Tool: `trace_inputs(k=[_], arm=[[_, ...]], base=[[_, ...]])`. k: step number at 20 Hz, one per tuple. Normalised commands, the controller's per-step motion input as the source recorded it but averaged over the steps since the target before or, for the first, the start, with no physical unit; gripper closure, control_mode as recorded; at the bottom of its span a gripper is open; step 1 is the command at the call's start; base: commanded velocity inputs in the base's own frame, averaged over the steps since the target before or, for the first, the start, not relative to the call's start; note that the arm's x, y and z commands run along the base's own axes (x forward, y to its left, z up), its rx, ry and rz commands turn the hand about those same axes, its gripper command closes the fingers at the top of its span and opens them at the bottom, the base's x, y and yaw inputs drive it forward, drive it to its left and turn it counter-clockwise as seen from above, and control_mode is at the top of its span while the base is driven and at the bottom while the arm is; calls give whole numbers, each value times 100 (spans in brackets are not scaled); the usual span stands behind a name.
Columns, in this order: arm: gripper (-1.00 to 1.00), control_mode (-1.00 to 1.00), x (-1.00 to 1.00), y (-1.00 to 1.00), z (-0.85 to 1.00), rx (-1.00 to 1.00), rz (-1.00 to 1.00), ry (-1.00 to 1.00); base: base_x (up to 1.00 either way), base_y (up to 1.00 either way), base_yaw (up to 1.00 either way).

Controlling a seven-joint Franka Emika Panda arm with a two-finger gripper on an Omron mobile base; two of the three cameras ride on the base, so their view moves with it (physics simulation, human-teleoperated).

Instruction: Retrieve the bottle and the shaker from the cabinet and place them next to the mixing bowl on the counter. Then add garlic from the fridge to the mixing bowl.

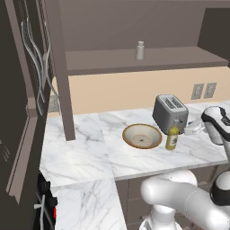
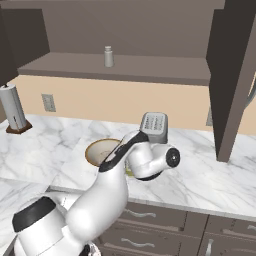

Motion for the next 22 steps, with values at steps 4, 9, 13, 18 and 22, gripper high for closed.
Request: trace_inputs(k=[4, 9, 13, 18, 22], arm=[[-100, -100, 0, 13, 73, -2, -14, 7], [-100, -100, -1, 15, 70, -2, -14, 11], [-100, -100, -15, 13, 39, -6, -9, 18], [-100, -100, -32, 53, 46, -5, -16, 10], [-100, -100, -17, 53, 40, 0, -15, -23]], base=[[0, 0, 0], [0, 0, 0], [0, 0, 0], [0, 0, 0], [0, 0, 0]])
